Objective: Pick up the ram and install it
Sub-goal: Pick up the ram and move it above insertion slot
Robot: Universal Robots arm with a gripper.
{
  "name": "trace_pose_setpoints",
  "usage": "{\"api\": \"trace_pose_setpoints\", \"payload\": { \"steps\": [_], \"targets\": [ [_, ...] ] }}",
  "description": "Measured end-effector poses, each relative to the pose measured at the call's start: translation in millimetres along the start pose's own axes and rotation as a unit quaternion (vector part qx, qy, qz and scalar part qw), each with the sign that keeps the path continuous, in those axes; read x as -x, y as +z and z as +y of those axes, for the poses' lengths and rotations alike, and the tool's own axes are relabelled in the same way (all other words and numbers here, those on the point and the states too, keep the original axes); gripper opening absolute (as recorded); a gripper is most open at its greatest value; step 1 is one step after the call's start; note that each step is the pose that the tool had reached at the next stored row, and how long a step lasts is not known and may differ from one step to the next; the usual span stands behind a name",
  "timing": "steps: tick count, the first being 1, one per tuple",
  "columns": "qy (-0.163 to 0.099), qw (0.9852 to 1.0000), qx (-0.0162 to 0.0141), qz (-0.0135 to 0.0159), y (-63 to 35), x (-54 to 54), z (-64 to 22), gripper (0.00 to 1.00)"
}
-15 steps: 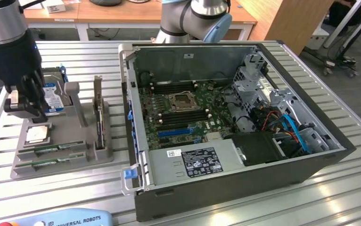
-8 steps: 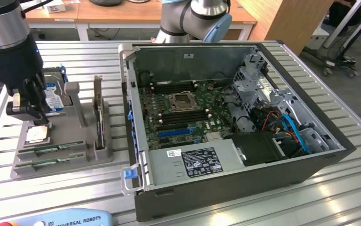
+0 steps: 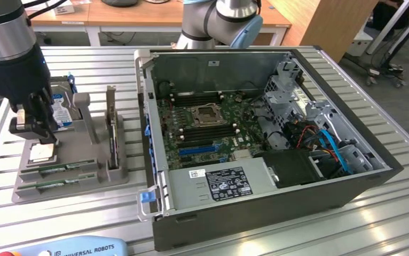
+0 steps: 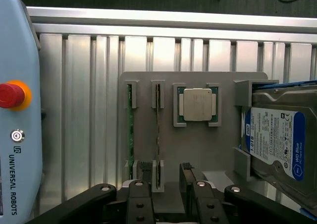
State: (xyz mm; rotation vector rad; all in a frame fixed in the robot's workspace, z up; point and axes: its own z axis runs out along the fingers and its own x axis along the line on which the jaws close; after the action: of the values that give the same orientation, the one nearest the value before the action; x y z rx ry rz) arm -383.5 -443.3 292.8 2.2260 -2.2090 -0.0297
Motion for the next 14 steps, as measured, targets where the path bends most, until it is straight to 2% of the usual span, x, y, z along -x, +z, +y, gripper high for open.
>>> {"api": "trace_pose_setpoints", "payload": {
  "steps": [14],
  "targets": [
    [0.0, 1.0, 0.0, 0.0, 4.4, -0.1, -0.1, 0.36]
  ]
}}
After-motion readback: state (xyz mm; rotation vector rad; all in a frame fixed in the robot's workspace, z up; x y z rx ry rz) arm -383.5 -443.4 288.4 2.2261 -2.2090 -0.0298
